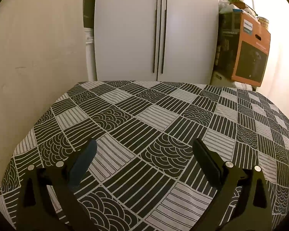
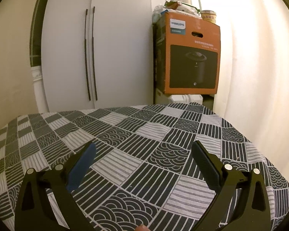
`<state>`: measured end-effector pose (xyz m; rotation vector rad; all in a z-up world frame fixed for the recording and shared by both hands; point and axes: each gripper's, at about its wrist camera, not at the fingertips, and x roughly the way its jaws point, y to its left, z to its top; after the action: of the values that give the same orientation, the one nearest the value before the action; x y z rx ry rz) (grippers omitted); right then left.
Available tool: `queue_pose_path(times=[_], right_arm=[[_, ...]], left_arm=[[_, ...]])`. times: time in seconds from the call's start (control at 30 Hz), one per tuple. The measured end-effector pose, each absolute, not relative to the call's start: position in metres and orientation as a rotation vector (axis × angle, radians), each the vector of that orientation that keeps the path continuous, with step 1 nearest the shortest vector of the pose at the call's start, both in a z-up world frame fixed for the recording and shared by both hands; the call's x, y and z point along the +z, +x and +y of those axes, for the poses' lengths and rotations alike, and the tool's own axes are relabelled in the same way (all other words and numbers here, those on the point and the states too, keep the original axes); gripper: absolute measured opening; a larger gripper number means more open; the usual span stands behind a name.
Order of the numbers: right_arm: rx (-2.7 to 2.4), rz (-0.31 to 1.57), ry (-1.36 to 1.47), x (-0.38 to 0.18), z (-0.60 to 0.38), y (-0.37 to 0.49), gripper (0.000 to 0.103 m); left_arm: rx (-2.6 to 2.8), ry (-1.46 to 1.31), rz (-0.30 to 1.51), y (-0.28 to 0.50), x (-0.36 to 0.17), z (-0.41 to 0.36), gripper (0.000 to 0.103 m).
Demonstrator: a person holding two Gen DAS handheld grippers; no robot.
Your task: Collect trash
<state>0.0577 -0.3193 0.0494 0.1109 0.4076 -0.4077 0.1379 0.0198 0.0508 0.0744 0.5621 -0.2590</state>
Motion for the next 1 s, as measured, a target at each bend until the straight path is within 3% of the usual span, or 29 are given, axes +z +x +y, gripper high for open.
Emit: queue_pose_path(times=[1.0], right_arm=[[-0.419,0.411,0.115,0.0491,-0.3203,0.058,0.095]], left_arm=[[-0.266,0.075,0.54,0.1349,0.0534,0.0196,0.097]])
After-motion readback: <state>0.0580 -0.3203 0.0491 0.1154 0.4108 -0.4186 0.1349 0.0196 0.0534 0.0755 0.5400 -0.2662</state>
